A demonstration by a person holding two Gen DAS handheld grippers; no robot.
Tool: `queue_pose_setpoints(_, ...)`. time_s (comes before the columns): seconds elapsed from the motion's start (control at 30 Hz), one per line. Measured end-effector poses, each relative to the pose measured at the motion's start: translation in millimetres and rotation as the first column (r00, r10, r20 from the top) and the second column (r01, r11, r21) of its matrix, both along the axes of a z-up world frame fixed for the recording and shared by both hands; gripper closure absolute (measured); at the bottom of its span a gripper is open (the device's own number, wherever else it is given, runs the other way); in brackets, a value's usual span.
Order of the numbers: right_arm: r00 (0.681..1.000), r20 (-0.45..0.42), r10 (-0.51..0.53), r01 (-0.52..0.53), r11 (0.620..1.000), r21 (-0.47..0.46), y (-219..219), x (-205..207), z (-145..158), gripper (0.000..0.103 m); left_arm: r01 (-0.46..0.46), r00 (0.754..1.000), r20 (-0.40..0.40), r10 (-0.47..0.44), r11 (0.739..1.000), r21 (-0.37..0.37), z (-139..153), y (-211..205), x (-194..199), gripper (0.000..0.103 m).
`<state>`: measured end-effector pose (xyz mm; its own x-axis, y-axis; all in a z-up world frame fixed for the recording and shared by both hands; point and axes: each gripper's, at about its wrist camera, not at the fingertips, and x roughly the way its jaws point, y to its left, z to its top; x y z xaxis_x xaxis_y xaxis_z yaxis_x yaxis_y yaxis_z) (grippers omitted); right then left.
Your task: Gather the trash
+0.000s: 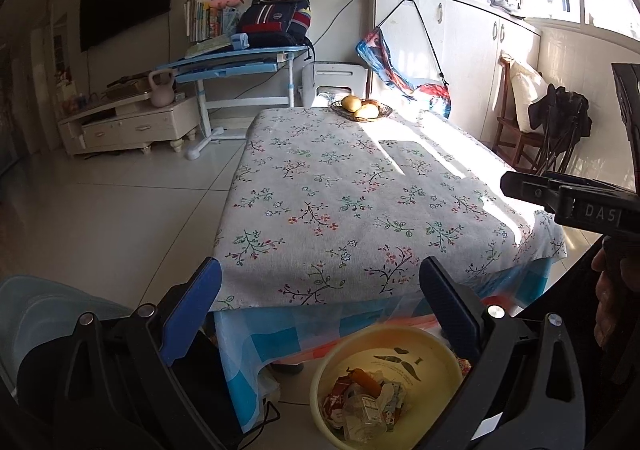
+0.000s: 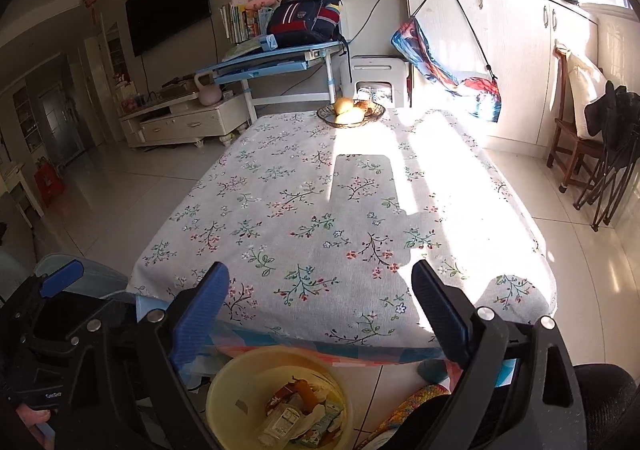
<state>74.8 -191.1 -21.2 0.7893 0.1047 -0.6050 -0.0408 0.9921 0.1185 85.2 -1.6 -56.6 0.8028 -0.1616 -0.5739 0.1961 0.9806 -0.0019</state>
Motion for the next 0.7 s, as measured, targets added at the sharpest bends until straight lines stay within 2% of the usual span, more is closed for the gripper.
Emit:
queue_pose_setpoints(0.4, 0.990, -0.127, -0.064, 0.048, 0.992, -0.120, -60, 121, -16, 0.014, -0.022, 0.998, -0.063, 0.022, 1.000, 0.005, -19, -6, 23, 0.007)
queue_pose_setpoints(0.7, 0.973, -0.204, -0.107, 0.084, 0.989, -0.119, -85, 168, -44, 0.013, -0.027, 0.995, -0.100, 0.027, 1.000, 0.000, -26, -13, 45, 0.007)
